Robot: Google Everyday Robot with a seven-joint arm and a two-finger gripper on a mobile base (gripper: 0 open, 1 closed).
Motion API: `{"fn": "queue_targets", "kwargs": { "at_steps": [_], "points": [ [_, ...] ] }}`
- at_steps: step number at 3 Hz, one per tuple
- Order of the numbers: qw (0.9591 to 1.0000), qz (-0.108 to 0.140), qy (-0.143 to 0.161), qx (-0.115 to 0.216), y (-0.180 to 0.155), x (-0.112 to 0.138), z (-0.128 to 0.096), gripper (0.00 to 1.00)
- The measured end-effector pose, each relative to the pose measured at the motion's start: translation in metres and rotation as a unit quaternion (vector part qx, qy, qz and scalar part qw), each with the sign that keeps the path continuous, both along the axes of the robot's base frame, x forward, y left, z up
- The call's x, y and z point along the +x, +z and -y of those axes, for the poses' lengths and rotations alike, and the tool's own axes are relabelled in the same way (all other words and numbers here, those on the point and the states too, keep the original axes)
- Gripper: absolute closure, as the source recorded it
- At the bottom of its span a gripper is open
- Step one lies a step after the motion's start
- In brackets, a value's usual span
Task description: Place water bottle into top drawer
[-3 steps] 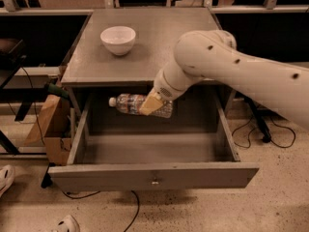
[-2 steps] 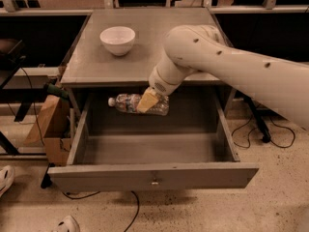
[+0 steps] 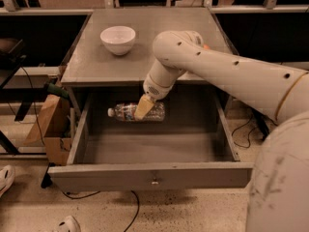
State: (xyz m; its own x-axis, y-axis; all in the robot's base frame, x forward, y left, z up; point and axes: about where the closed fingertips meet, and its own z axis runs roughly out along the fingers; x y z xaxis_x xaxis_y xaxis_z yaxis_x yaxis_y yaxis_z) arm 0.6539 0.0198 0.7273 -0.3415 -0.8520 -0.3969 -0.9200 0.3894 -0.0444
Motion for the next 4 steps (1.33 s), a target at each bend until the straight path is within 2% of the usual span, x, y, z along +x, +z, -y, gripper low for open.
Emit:
{"fn": "queue_targets", "kwargs": {
  "at_steps": [1, 2, 3, 4],
  "points": [
    [0.9997, -0.017, 0.014, -0.007, -0.017, -0.002, -0.005, 1.00],
    [0.9997, -0.017, 0.014, -0.007, -0.017, -0.004, -0.005, 1.00],
    [0.9993, -0.031, 0.021, -0.011, -0.033, -0.009, -0.007, 1.00],
    [0.9992, -0.033, 0.020, -0.009, -0.040, -0.014, -0.004, 1.00]
  ]
}}
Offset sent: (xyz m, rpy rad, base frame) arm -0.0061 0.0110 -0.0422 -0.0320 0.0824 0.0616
